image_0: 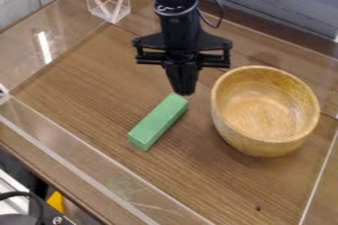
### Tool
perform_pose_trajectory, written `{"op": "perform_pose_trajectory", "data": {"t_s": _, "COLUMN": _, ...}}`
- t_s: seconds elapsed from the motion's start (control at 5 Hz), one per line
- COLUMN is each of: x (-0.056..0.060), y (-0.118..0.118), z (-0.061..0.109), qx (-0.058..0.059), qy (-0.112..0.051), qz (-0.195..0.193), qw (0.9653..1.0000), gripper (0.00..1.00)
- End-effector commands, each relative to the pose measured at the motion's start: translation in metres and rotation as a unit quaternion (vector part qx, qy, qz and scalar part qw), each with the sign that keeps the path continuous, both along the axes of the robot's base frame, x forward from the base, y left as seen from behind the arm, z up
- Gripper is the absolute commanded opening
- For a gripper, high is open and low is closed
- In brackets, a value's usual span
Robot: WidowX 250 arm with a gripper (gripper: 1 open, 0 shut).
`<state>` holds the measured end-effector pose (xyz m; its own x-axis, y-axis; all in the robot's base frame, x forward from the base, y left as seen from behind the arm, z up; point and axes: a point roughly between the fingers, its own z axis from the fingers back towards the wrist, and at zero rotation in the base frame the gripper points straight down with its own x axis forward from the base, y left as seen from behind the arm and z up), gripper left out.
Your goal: Remove the green block from inside the brown bowl and put it on the table
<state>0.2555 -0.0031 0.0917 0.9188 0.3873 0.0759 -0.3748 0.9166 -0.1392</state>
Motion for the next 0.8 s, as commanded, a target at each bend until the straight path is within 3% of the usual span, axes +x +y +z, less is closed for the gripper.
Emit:
{"op": "perform_pose_trajectory", "data": {"t_s": 0.0, "x": 0.007, "y": 0.008, "z": 0.012, "qx": 0.006, "qy": -0.024, "qz": 0.004, "qw": 0.9997, "gripper": 0.0}}
{"op": "perform_pose_trajectory", "data": {"t_s": 0.2, "x": 0.007, "y": 0.015, "z": 0.014, "qx": 0.009, "qy": -0.026, "qz": 0.012, "qw": 0.9996, "gripper": 0.0}}
{"op": "perform_pose_trajectory", "data": {"t_s": 0.6, "x": 0.021, "y": 0.029, "z": 0.002, "qx": 0.016, "qy": -0.027, "qz": 0.047, "qw": 0.9984, "gripper": 0.0}}
